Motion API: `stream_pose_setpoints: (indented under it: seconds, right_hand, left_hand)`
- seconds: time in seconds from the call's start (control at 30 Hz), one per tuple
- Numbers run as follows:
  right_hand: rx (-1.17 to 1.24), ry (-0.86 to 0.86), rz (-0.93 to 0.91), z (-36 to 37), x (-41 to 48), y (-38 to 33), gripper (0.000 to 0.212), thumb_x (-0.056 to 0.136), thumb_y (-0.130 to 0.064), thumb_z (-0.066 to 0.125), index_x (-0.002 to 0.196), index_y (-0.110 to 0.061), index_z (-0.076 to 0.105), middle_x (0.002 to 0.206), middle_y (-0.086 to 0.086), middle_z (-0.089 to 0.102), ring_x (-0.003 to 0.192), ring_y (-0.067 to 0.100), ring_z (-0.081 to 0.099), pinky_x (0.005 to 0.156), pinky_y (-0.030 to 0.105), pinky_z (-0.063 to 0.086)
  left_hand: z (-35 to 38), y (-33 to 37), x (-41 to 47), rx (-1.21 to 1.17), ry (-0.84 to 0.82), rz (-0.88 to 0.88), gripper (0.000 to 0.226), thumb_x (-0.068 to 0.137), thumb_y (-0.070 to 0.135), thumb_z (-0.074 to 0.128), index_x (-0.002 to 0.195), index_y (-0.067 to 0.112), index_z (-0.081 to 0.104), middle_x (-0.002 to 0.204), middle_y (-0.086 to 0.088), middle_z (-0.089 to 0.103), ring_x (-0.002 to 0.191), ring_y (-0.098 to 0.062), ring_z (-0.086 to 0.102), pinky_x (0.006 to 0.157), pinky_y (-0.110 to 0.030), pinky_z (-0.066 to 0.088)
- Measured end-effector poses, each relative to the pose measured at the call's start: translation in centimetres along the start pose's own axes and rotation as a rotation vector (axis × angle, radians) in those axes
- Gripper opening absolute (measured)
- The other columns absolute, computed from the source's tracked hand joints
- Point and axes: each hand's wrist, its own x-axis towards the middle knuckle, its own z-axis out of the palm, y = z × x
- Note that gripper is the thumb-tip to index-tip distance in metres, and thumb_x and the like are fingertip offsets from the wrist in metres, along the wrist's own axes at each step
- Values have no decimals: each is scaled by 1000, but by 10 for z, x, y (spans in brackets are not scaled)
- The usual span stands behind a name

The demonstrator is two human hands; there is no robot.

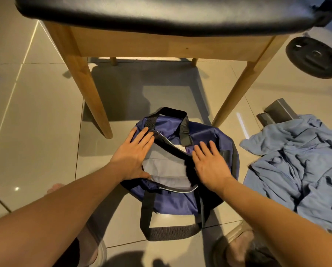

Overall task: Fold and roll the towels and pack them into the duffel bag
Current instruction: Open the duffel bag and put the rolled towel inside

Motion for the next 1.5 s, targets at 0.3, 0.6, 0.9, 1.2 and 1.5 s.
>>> stream_pose_setpoints:
  seconds: [0.3,0.6,0.9,1.2,1.5]
  right_hand:
    - [-90,-150,96,44,51,20,79,105,-57,20,160,-8,-9,170,10,-1,156,33,-1,124,57,-1]
    - [-15,-252,13,61,72,29,85,101,-64,24,161,-14,-8,170,4,-4,157,26,-2,125,49,1]
    - [121,-177,-38,25,58,24,78,101,-56,38,161,-12,13,166,8,21,151,30,21,122,48,19]
    - [397,-103,-242,-148,17,38,28,98,-35,54,96,-9,62,94,12,67,88,33,61,73,39,50]
    - [656,584,-137,-347,-38,109,18,82,-24,56,68,-18,66,60,-4,64,61,15,59,59,35,50]
  left_hand:
    - [23,-13,5,2,-102,-16,138,67,102,27,161,4,2,170,-13,2,156,-31,-11,126,-49,-5]
    - [40,-30,19,-242,-322,-54,142,61,93,59,162,13,-2,170,-4,4,157,-26,-2,127,-46,5]
    - [12,-8,1,-278,-424,-112,132,67,89,59,162,18,2,170,-3,2,156,-28,0,126,-51,3]
    - [-111,-19,14,-448,-468,-71,43,88,46,70,121,20,69,110,4,69,97,-20,62,85,-34,51]
    - [-298,-60,-17,-521,-177,-102,39,89,51,71,121,28,69,101,16,66,90,-2,63,80,-22,48]
